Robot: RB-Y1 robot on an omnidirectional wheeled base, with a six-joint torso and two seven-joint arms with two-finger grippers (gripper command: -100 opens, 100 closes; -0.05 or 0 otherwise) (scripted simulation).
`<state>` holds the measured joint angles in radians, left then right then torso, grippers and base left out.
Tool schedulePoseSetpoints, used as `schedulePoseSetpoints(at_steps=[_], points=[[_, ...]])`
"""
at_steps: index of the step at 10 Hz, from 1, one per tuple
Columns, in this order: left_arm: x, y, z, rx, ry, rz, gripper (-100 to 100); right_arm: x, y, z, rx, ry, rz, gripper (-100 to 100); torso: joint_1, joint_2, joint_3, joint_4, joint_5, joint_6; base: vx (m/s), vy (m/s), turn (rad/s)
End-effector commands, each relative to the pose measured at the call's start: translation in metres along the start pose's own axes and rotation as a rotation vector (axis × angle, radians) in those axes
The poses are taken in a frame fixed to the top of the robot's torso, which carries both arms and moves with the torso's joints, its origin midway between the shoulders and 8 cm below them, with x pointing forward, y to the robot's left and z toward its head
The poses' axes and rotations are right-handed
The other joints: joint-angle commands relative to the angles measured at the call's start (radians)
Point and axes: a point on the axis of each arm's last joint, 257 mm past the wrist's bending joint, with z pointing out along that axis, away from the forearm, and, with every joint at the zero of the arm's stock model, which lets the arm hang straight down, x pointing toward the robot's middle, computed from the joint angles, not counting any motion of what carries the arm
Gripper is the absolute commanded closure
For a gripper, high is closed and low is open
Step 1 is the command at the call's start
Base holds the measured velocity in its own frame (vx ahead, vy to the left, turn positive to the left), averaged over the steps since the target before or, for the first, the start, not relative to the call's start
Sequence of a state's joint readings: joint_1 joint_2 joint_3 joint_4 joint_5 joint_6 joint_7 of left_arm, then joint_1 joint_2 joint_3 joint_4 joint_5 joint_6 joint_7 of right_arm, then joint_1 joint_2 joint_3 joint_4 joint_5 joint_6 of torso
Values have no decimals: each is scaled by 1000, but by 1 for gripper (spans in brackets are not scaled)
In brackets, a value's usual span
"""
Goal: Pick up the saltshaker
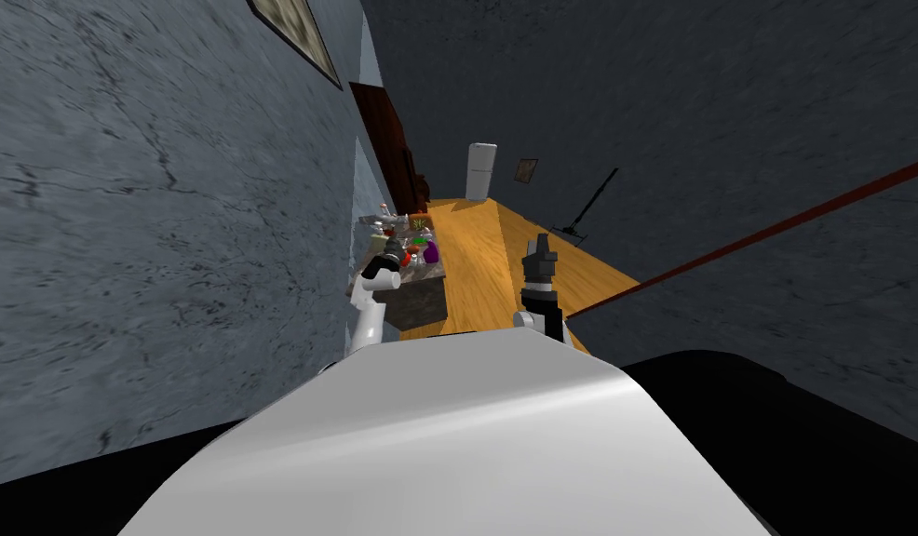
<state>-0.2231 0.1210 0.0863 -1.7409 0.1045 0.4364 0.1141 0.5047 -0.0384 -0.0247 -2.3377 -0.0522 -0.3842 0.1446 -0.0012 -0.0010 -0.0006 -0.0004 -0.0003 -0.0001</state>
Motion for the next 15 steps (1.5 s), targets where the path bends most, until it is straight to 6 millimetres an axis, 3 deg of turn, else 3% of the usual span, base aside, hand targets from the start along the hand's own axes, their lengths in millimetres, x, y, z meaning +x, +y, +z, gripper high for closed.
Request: schedulePoseSetpoints(at_steps=[1,9,15], points=[[3,9,12,-52,2,-6,-100,0,0,0,0,0,0,0,0,0,0,0,0,0,11,-17,78],[22,54,48,-287,10,-15,-100,0,0,0,0,0,0,0,1,0,0,0,0,0,15,-18,53],[37,90,57,-486,14,-10,-100,0,0,0,0,0,0,0,1,-1,0,0,0,0,22,-12,60]])
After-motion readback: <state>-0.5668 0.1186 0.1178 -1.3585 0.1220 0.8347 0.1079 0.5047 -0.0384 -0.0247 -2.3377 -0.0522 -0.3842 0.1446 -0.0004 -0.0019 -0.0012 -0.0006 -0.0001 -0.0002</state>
